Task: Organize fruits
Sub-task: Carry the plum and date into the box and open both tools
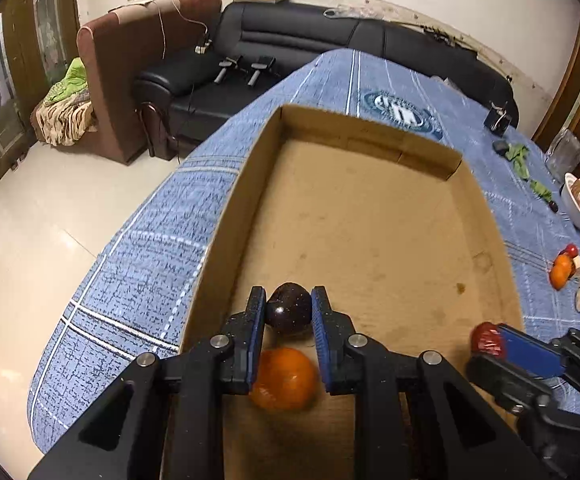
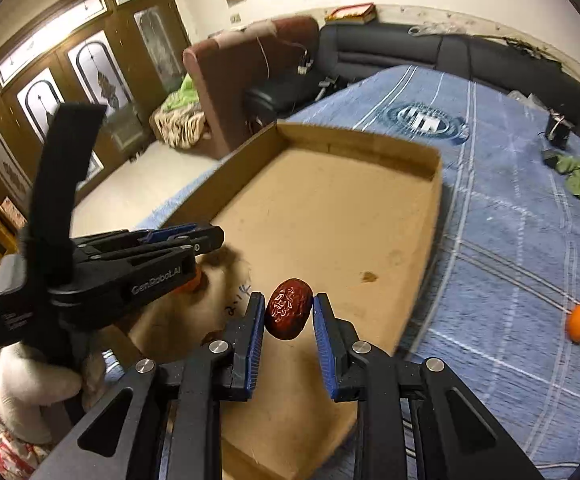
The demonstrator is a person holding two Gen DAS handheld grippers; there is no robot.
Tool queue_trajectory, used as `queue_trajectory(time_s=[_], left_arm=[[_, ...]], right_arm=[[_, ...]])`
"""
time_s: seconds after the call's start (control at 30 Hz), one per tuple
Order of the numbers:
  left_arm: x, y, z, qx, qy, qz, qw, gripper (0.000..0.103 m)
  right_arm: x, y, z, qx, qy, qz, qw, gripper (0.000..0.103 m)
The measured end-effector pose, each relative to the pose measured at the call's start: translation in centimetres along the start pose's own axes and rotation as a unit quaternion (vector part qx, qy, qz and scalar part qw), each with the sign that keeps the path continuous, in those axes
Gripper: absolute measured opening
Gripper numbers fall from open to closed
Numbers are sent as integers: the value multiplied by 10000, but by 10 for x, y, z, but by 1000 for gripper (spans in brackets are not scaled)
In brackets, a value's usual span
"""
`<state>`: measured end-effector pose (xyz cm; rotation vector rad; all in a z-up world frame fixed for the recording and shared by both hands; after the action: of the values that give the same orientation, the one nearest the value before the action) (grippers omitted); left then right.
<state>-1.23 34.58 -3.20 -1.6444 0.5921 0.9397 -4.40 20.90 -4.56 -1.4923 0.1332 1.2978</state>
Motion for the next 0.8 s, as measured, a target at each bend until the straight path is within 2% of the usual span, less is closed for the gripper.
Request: queue_trajectory(time_s=[0.17, 0.33, 0.47, 0.53, 0.6, 0.7, 0.8], left_arm=[[5, 0, 2, 29, -6, 29, 10000, 23], [7, -4, 3, -59, 57, 7, 10000, 23], [-1, -5, 5, -240, 176, -57, 9995, 36], [-8, -6, 5, -260, 185, -132, 9994, 38], [-16, -6, 3, -287, 194, -196, 9992, 43], [-34, -7, 4, -385, 182, -373, 9984, 43], [-60, -5, 7, -606, 278, -634, 9958, 46]], right_arm=[[23, 7, 2, -12, 61, 210, 9998, 28], [24, 6, 3, -131, 191, 179, 9996, 28], [22, 6, 6, -141, 187, 193, 9995, 30], [19, 4, 7, -130, 137, 161, 9997, 31], [16, 3, 8, -133, 135, 123, 9997, 32], [-3, 2, 4, -89, 239, -29, 9997, 33], [-36, 5, -5, -86, 584, -353, 9976, 32]])
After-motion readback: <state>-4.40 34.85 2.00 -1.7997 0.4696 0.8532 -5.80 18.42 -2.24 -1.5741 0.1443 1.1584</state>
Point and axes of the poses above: each gripper's, at about its wrist camera, not at the fingertips, and x roughly the way its jaws point, z to its left, y to its underside, the point moved 8 cm from there along x, roughly the way its jaws point
